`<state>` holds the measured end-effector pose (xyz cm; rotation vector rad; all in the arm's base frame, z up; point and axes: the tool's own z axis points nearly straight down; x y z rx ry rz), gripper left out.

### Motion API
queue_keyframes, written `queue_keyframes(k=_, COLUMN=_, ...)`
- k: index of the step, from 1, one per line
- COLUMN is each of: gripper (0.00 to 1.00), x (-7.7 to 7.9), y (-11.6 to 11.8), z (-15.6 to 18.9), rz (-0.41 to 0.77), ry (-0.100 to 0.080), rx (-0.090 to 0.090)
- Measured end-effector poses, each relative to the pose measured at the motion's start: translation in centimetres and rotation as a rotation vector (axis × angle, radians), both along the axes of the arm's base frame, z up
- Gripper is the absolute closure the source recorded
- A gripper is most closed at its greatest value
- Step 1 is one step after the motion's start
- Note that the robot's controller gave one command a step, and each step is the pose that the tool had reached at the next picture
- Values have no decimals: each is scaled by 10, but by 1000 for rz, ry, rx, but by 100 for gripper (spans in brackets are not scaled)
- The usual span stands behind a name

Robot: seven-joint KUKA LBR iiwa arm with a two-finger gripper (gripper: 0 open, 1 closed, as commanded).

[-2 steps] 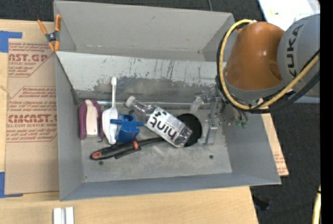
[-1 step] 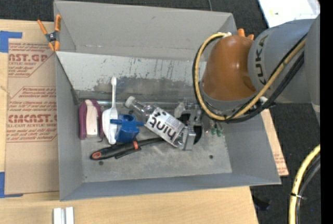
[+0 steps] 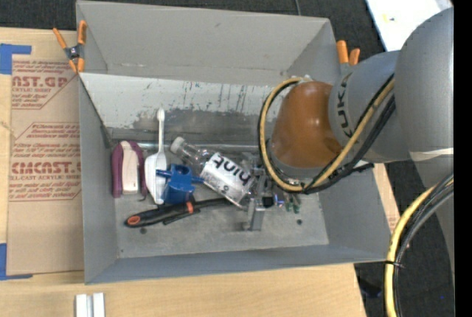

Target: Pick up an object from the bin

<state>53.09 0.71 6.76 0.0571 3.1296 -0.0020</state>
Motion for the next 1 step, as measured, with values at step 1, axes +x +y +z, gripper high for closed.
queue_keyframes(k=1, gripper=100, x=24, y=6, z=12, rz=-121, ry=-2, rx=5)
